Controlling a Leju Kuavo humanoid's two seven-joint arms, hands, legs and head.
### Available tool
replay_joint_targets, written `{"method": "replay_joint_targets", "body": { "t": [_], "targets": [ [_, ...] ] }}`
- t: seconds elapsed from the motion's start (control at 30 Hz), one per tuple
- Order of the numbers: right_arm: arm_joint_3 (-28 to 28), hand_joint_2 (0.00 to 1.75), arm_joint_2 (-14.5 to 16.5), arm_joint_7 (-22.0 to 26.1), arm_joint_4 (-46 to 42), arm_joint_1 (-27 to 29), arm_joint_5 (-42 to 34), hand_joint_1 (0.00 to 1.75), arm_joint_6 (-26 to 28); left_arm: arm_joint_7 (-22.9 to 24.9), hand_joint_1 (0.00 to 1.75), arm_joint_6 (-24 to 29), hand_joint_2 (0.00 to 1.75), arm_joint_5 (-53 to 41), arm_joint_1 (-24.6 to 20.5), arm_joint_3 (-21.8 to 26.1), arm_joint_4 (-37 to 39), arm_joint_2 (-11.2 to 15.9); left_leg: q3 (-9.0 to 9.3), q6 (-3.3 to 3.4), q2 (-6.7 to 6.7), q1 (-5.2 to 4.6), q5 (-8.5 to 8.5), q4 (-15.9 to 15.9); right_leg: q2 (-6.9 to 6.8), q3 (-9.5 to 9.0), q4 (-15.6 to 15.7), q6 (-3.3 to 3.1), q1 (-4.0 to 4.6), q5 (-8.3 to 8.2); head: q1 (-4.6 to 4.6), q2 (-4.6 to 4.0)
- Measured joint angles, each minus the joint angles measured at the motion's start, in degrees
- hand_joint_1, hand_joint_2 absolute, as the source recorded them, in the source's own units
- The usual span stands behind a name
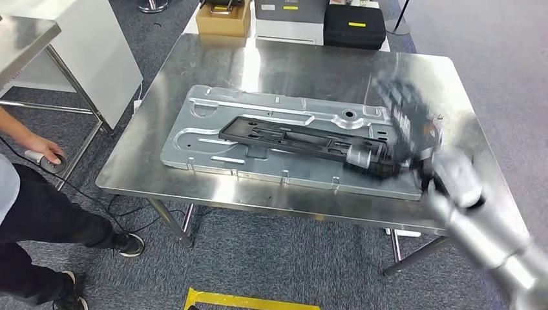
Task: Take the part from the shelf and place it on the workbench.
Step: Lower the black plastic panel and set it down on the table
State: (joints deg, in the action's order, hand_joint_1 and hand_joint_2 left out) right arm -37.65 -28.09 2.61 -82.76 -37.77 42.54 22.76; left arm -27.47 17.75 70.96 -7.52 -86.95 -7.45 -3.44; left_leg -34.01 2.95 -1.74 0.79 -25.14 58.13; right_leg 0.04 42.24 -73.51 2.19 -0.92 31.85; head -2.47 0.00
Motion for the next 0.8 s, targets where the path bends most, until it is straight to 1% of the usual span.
{"method": "replay_joint_targets", "body": {
  "t": [0.03, 0.07, 0.1, 0.13, 0.17, 0.2, 0.27, 0.3, 0.33, 0.37, 0.4, 0.43, 0.47, 0.5, 0.53, 0.57, 0.6, 0.63, 0.67, 0.7, 0.73, 0.77, 0.8],
  "targets": [
    [4.0, 1.75, 1.4, 2.0, -2.9, 5.8, 1.8, 0.00, 4.0, 0.0, 0.00, 0.4, 0.00, 0.2, 0.1, 0.0, 0.0, 0.0, 0.00, -0.06, -0.02, -0.01, -0.19, 0.2, -0.03, -1.23, 2.8, -0.08, -0.03, -1.77, 0.02, 0.00],
    [7.8, 1.75, 2.8, 3.6, -5.8, 10.8, 3.0, 0.00, 7.3, 0.0, 0.00, 0.7, 0.00, 0.3, 0.1, 0.0, 0.0, -0.1, 0.00, -0.18, -0.01, -0.03, -0.43, 0.4, -0.12, -3.18, 6.9, -0.21, -0.05, -3.63, 0.02, 0.00],
    [11.1, 1.75, 4.2, 4.7, -8.3, 15.0, 3.8, 0.00, 9.7, 0.1, 0.00, 1.0, 0.00, 0.3, 0.1, 0.0, 0.0, -0.2, -0.01, -0.39, -0.03, -0.16, -0.70, 0.6, -0.20, -4.98, 10.4, -0.37, 0.07, -5.03, 0.01, 0.00],
    [14.2, 1.75, 5.5, 5.4, -10.7, 18.3, 4.2, 0.00, 11.4, 0.1, 0.00, 1.3, 0.00, 0.4, 0.1, 0.0, 0.0, -0.2, 0.01, -0.64, -0.05, -0.28, -0.95, 0.8, -0.20, -6.30, 13.0, -0.59, 0.19, -5.83, 0.02, 0.00],
    [16.7, 1.75, 6.5, 6.0, -12.6, 21.2, 4.4, 0.00, 12.5, 0.2, 0.00, 1.5, 0.00, 0.4, 0.1, 0.0, 0.0, -0.3, 0.06, -0.91, -0.05, -0.40, -1.13, 0.9, -0.18, -6.89, 14.1, -0.83, 0.34, -6.01, 0.02, 0.00],
    [19.1, 1.75, 7.7, 6.8, -14.5, 23.9, 4.4, 0.00, 13.6, 0.3, 0.00, 1.7, 0.00, 0.5, 0.2, 0.0, 0.0, -0.3, 0.16, -1.19, -0.05, -0.48, -1.23, 0.8, -0.08, -6.97, 14.1, -1.10, 0.52, -5.95, 0.03, 0.00],
    [23.4, 1.75, 10.5, 10.0, -18.3, 28.7, 4.0, 0.00, 15.6, 0.4, 0.00, 2.1, 0.00, 0.6, 0.2, 0.0, 0.0, -0.3, 0.35, -1.76, 0.12, -0.49, -1.57, 0.9, 0.04, -7.19, 14.4, -1.76, 0.27, -6.07, 0.05, 0.00],
    [25.3, 1.75, 12.1, 12.0, -20.1, 30.9, 3.6, 0.00, 16.3, 0.4, 0.00, 2.3, 0.00, 0.6, 0.2, 0.0, 0.0, -0.3, 0.15, -2.08, 0.37, -0.50, -2.30, 1.6, 0.03, -7.35, 14.6, -2.14, 0.10, -6.13, 0.11, 0.00],
    [27.2, 1.75, 13.8, 14.0, -21.9, 32.9, 3.0, 0.00, 16.7, 0.4, 0.00, 2.4, 0.00, 0.7, 0.2, 0.0, 0.0, -0.3, -0.55, -2.39, 0.64, -0.48, -3.74, 3.5, 0.00, -7.45, 14.7, -2.50, -0.08, -6.18, 0.17, 0.00],
    [29.1, 1.75, 15.5, 15.8, -23.5, 34.7, 2.5, 0.00, 16.9, 0.5, 0.00, 2.5, 0.00, 0.8, 0.2, 0.0, 0.0, -0.3, -1.77, -2.64, 0.94, -0.38, -5.70, 6.5, -0.06, -7.52, 14.8, -2.75, -0.11, -6.18, 0.24, 0.00],
    [30.8, 1.75, 17.1, 17.2, -24.8, 36.2, 2.1, 0.00, 16.9, 0.5, 0.00, 2.5, 0.00, 0.8, 0.2, 0.0, 0.0, -0.3, -3.39, -2.86, 1.13, -0.32, -7.84, 10.3, -0.11, -7.51, 14.8, -2.93, -0.11, -6.13, 0.30, 0.00],
    [32.2, 1.75, 18.4, 18.2, -25.9, 37.5, 1.9, 0.00, 16.9, 0.5, 0.00, 2.5, 0.00, 0.8, 0.2, 0.0, 0.0, -0.3, -4.95, -3.02, 1.23, -0.25, -9.55, 14.0, -0.13, -7.50, 14.8, -3.01, -0.08, -6.11, 0.30, 0.00],
    [33.3, 1.75, 19.5, 19.0, -26.7, 38.6, 1.7, 0.00, 16.9, 0.5, 0.00, 2.5, 0.00, 0.9, 0.3, 0.0, 0.0, -0.3, -5.92, -3.12, 1.29, -0.20, -10.35, 16.5, -0.12, -7.49, 14.8, -3.03, -0.07, -6.09, 0.30, 0.00],
    [34.0, 1.75, 20.4, 19.6, -27.2, 39.5, 1.6, 0.00, 16.9, 0.5, 0.00, 2.6, 0.00, 0.9, 0.4, 0.0, 0.0, -0.3, -5.87, -3.15, 1.32, -0.16, -9.95, 16.8, -0.06, -7.51, 14.7, -3.04, -0.06, -6.08, 0.30, 0.00],
    [34.7, 1.75, 21.2, 20.1, -27.6, 40.3, 1.6, 0.00, 16.9, 0.5, 0.00, 2.6, 0.00, 1.0, 0.4, 0.0, 0.0, -0.3, -4.73, -3.11, 1.33, -0.14, -8.55, 14.9, 0.01, -7.56, 14.7, -3.03, -0.07, -6.08, 0.31, 0.00],
    [35.4, 1.75, 22.1, 20.5, -28.1, 41.0, 1.5, 0.00, 16.9, 0.5, 0.00, 2.6, 0.00, 1.1, 0.3, 0.0, 0.0, -0.3, -2.71, -2.98, 1.33, -0.13, -6.59, 11.2, 0.07, -7.64, 14.7, -3.01, -0.07, -6.07, 0.30, 0.00],
    [36.1, 1.75, 22.8, 20.8, -28.6, 41.6, 1.5, 0.00, 16.9, 0.5, 0.00, 2.7, 0.00, 1.2, 0.3, 0.0, 0.0, -0.3, -0.43, -2.79, 1.32, -0.18, -4.91, 6.8, 0.12, -7.69, 14.6, -2.89, 0.01, -6.04, 0.30, 0.00],
    [36.8, 1.75, 23.4, 20.9, -28.9, 41.9, 1.5, 0.00, 16.9, 0.5, 0.00, 2.7, 0.00, 1.3, 0.2, 0.0, 0.0, -0.3, 1.32, -2.55, 1.31, -0.26, -3.77, 3.3, 0.19, -7.71, 14.5, -2.68, 0.11, -6.03, 0.27, 0.00],
    [37.3, 1.75, 23.9, 21.0, -29.2, 42.2, 1.5, 0.00, 16.9, 0.5, 0.00, 2.7, 0.00, 1.3, 0.2, 0.0, 0.0, -0.3, 2.39, -2.33, 1.30, -0.38, -3.24, 1.1, 0.24, -7.69, 14.4, -2.40, 0.19, -6.05, 0.25, 0.00],
    [37.7, 1.75, 24.2, 21.1, -29.4, 42.4, 1.5, 0.00, 16.9, 0.5, 0.00, 2.8, 0.00, 1.4, 0.2, 0.0, 0.0, -0.3, 2.75, -2.11, 1.29, -0.50, -3.20, 0.2, 0.29, -7.68, 14.4, -2.05, 0.27, -6.12, 0.23, 0.00],
    [38.1, 1.75, 24.5, 21.3, -29.6, 42.6, 1.5, 0.00, 16.9, 0.4, 0.00, 2.8, 0.00, 1.5, 0.2, 0.0, 0.0, -0.3, 2.73, -1.85, 1.30, -0.58, -3.02, 0.1, 0.34, -7.69, 14.5, -1.68, 0.25, -6.23, 0.22, 0.00],
    [38.4, 1.75, 24.8, 21.5, -29.8, 42.9, 1.4, 0.00, 16.9, 0.4, 0.00, 2.9, 0.00, 1.5, 0.2, 0.0, 0.0, -0.3, 2.82, -1.46, 1.35, -0.50, -2.77, -0.1, 0.33, -7.68, 14.5, -1.34, 0.16, -6.22, 0.22, 0.00],
    [38.8, 1.75, 25.2, 21.7, -29.9, 43.2, 1.4, 0.00, 16.9, 0.4, 0.00, 3.0, 0.00, 1.6, 0.2, 0.0, 0.0, -0.3, 2.92, -1.03, 1.41, -0.42, -2.49, -0.4, 0.30, -7.51, 14.1, -1.03, 0.10, -5.81, 0.21, 0.00]
  ]
}}
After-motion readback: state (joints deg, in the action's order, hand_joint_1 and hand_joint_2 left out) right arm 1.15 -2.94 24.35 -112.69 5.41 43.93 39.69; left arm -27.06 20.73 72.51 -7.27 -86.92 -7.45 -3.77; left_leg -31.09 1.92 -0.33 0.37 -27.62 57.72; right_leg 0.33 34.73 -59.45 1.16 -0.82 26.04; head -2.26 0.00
